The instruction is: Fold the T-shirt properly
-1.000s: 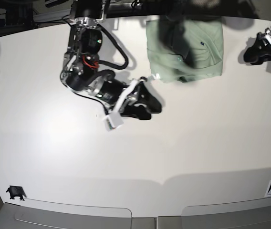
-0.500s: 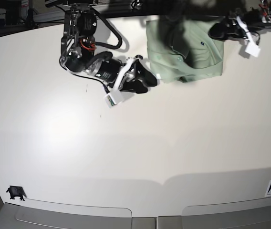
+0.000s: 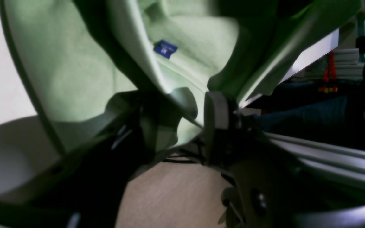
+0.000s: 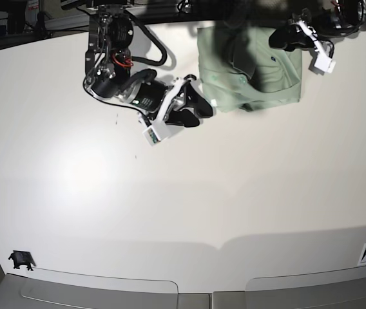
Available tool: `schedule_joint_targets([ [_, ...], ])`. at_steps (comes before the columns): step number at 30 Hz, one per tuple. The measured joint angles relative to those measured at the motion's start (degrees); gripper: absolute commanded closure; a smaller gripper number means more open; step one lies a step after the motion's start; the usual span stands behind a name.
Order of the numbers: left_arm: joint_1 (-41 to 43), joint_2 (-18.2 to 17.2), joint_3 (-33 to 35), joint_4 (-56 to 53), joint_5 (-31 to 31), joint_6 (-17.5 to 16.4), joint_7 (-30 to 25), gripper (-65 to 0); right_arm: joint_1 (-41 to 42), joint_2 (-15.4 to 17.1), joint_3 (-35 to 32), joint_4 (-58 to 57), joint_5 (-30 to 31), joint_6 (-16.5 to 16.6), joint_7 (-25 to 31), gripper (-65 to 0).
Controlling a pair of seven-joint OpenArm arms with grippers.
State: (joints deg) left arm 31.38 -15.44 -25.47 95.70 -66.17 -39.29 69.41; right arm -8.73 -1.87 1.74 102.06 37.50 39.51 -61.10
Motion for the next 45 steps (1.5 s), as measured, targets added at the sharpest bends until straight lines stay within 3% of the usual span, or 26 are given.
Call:
schedule_joint_targets([
  [3,-0.13,0.07,0.0,0.0,-0.2,0.02,-0.02,-7.5,0.0,-0.02,0.07,0.0,0.02,0.0,0.17,-25.2],
  [9,-0.31,0.07,-0.02,0.0,-1.7,0.0,-0.04,0.0,0.0,-0.04,0.07,0.0,0.02,0.0,0.2,-25.2],
  [16,-0.35,-0.33,-0.02,0.02,-1.73,0.02,1.18,0.0,0.0,-0.04,0.07,0.0,0.02,0.0,0.17,-25.2],
  [25,-0.42,-4.15,-1.42,2.05,-4.74,0.02,6.1,0.0,0.0,-0.02,0.07,0.0,0.02,0.0,0.17,-25.2],
  [35,-0.26,-7.37,-12.02,4.35,-4.76,0.42,6.93,0.0,0.0,-0.04,0.07,0.0,0.04,0.0,0.17,-25.2],
  [41,-0.26,-8.66,-12.41,4.35,-4.74,0.42,6.93,0.0,0.0,-0.04,0.07,0.0,0.13,0.0,0.17,-25.2],
  [42,-0.26,-8.66,-12.41,4.35,-4.72,0.42,6.91,-2.5,0.0,-0.04,0.07,0.0,0.15,0.0,0.17,-25.2],
  [44,-0.28,-8.68,-12.41,4.35,-4.31,0.39,6.71,-15.9,0.0,-0.04,0.07,0.0,0.13,0.0,0.17,-25.2],
  [45,-0.28,-8.7,-12.41,4.35,-4.04,0.39,6.45,-19.3,0.0,-0.04,0.07,0.0,0.13,0.0,0.17,-25.2],
])
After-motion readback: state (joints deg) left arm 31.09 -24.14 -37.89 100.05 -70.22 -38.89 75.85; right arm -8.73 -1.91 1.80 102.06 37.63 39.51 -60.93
